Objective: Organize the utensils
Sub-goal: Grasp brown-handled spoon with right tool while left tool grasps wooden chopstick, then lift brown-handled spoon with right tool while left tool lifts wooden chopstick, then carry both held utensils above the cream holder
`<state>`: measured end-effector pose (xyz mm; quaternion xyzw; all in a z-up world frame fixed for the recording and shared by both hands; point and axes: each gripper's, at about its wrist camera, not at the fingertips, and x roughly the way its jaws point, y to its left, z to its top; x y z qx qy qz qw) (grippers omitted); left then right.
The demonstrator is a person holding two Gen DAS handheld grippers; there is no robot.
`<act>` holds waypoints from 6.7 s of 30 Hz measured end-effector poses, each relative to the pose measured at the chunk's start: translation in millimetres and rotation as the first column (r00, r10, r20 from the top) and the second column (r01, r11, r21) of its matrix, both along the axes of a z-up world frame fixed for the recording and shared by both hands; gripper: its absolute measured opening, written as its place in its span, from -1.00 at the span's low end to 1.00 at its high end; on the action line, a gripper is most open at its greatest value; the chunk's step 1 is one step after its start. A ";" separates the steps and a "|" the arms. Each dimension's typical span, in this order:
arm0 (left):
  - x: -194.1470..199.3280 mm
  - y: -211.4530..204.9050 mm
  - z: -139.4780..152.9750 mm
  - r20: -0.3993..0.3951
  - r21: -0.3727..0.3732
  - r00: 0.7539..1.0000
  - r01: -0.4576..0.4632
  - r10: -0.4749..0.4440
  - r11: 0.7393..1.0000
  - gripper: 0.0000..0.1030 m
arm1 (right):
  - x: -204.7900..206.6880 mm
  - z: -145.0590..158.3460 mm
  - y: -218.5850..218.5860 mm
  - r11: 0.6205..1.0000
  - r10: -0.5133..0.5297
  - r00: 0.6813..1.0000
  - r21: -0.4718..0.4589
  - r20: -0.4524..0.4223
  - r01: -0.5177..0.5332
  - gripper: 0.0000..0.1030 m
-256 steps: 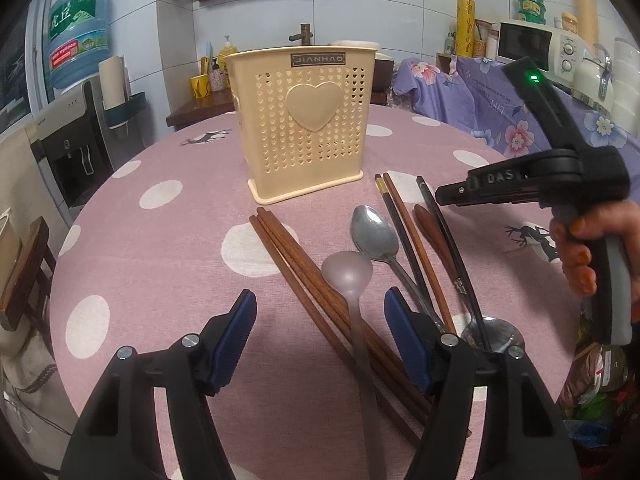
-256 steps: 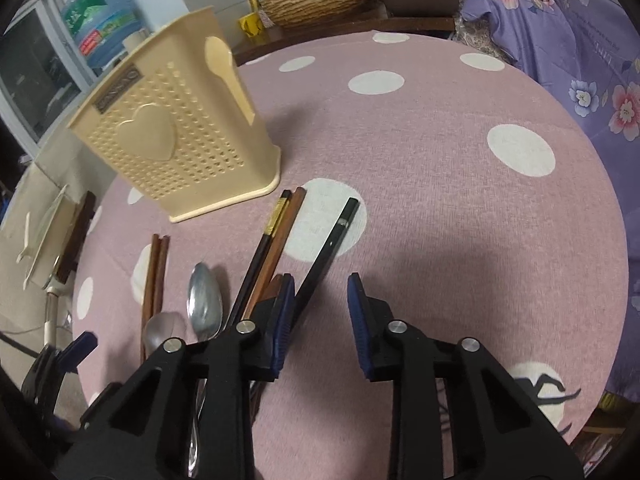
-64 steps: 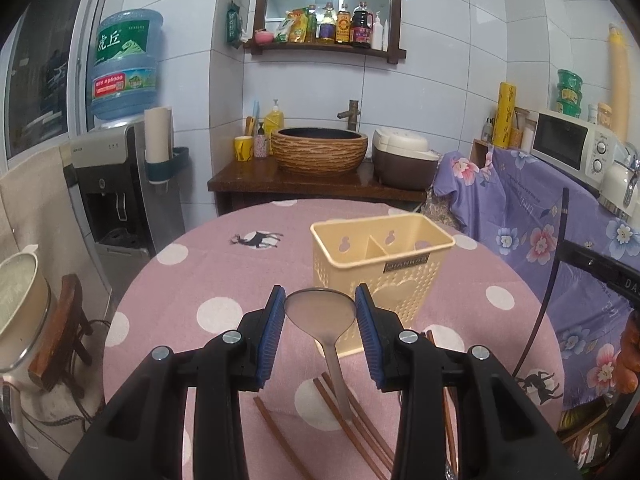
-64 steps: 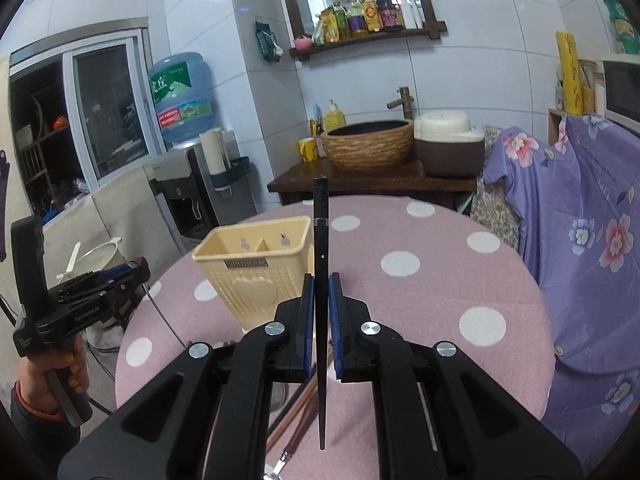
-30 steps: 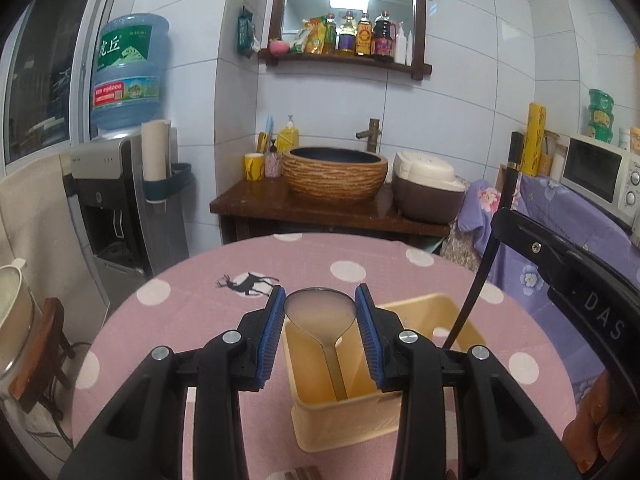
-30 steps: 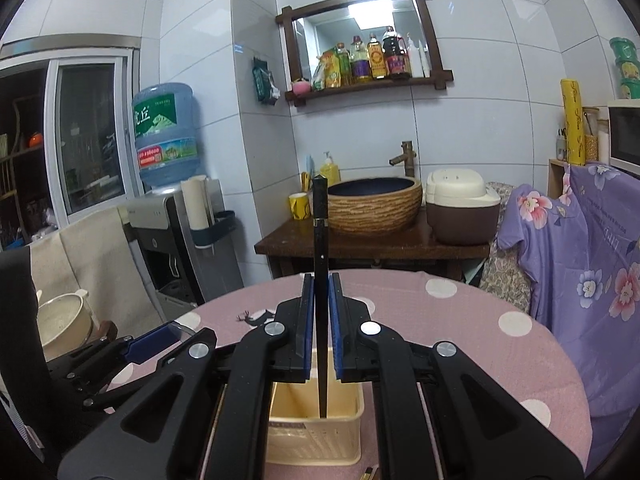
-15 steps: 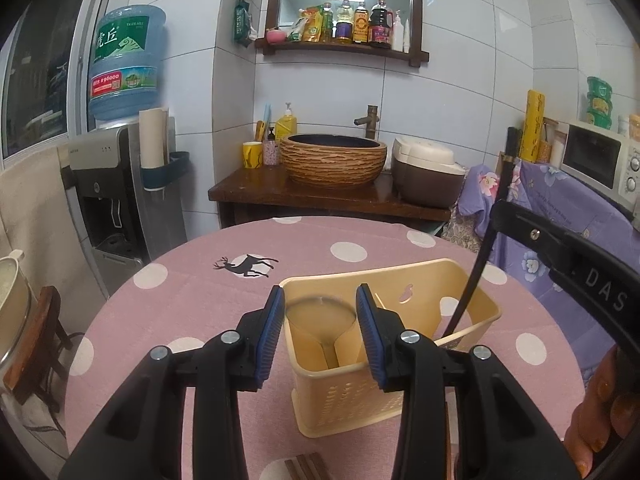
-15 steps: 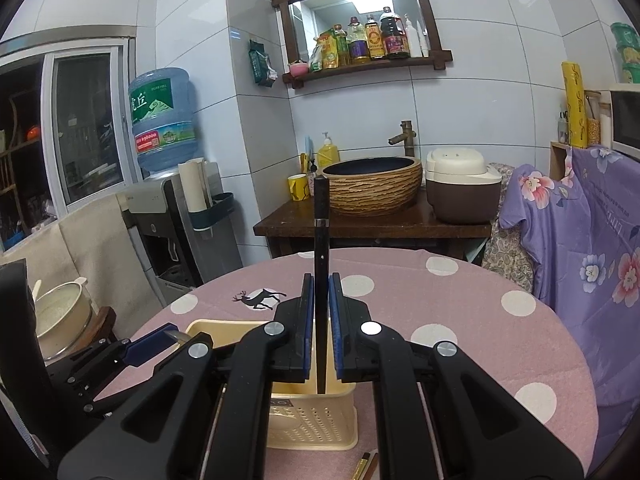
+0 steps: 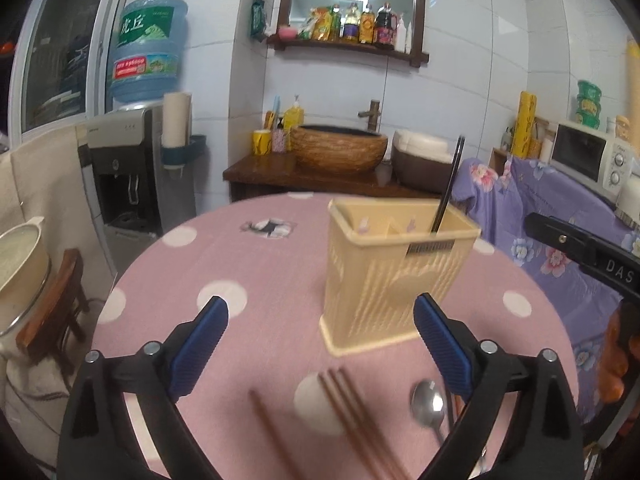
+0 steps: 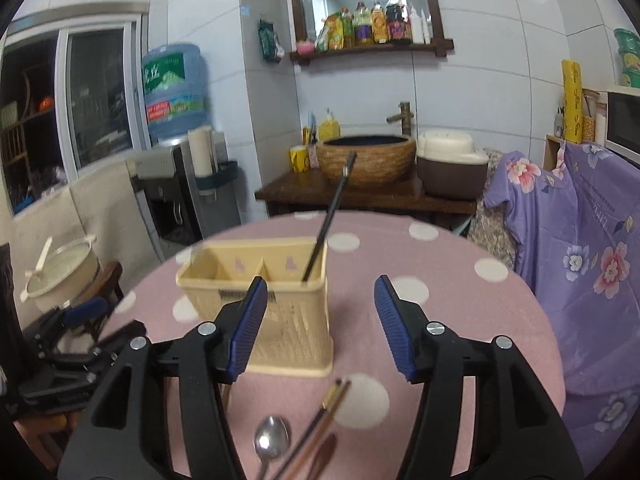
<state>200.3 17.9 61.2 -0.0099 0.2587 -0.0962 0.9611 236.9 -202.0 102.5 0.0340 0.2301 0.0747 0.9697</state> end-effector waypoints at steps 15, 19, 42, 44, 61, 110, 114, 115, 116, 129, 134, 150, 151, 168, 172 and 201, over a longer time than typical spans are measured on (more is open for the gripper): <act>-36.8 26.0 -81.0 -0.204 0.043 0.976 -0.072 0.079 0.997 0.65 | -35.9 -129.2 -1.0 0.999 -0.003 0.931 -0.035 -0.364 -0.010 -0.16; -38.3 25.1 -88.3 -0.224 0.045 0.972 -0.065 0.074 0.997 0.59 | -36.8 -137.7 -1.9 1.000 -0.006 0.921 -0.017 -0.389 -0.001 -0.22; 9.2 14.7 -101.4 -0.332 0.115 0.942 -0.012 0.050 0.993 -0.15 | -17.4 -148.3 20.5 0.995 -0.043 0.904 -0.097 -0.425 0.001 -0.60; 16.2 11.3 -101.3 -0.340 0.147 0.939 -0.004 0.055 0.989 -0.22 | -13.3 -147.9 19.3 0.995 -0.046 0.903 -0.096 -0.428 0.005 -0.61; 37.3 5.8 -99.7 -0.361 0.154 0.931 -0.001 0.057 0.988 -0.69 | 9.2 -146.7 17.0 0.996 -0.060 0.898 -0.084 -0.436 0.026 -0.66; -54.9 9.2 49.3 0.077 -0.127 0.993 0.093 -0.084 0.988 -0.85 | -57.9 -28.2 -37.6 0.998 0.016 0.998 0.065 -0.057 -0.013 -0.98; -56.8 7.3 50.2 0.081 -0.124 0.993 0.099 -0.089 0.987 -0.85 | -30.9 -45.9 -51.7 0.993 -0.014 0.992 0.113 -0.124 0.028 -0.58; -57.1 7.4 50.4 0.081 -0.125 0.993 0.100 -0.090 0.987 -0.85 | -21.3 -52.9 -54.9 0.993 -0.025 0.989 0.113 -0.145 0.042 -0.20; -58.0 7.4 50.7 0.083 -0.127 0.992 0.101 -0.091 0.987 -0.85 | -11.5 -59.8 -58.1 0.992 -0.041 0.985 0.112 -0.169 0.061 -0.18; -62.4 10.1 52.0 0.093 -0.134 0.991 0.106 -0.094 0.985 -0.85 | 135.2 -124.7 -51.2 0.990 -0.065 0.915 0.086 -0.398 0.108 -0.49; -64.6 8.8 52.6 0.097 -0.133 0.990 0.113 -0.101 0.985 -0.85 | 164.6 -138.9 -46.1 0.989 -0.091 0.894 0.065 -0.439 0.133 -0.59; -65.3 9.5 53.8 0.104 -0.132 0.989 0.116 -0.103 0.984 -0.85 | 154.1 -127.9 -42.9 0.990 -0.107 0.912 0.044 -0.395 0.136 -0.71; -65.6 9.5 53.8 0.104 -0.133 0.989 0.116 -0.103 0.984 -0.85 | 144.5 -120.4 -42.9 0.991 -0.097 0.925 0.051 -0.368 0.124 -0.71; -74.4 17.0 61.2 0.130 -0.157 0.986 0.122 -0.102 0.980 -0.85 | -22.1 -15.1 -57.4 0.994 0.039 0.999 0.101 0.015 -0.040 -0.99; -74.1 16.1 61.1 0.132 -0.157 0.986 0.121 -0.101 0.980 -0.85 | -20.4 -12.1 -57.1 0.998 0.021 1.000 0.061 0.024 -0.022 -0.99; -76.2 11.0 62.3 0.129 -0.140 0.986 0.124 -0.106 0.982 -0.85 | 201.6 -140.4 -25.8 0.994 0.110 0.919 0.044 -0.379 -0.100 -0.47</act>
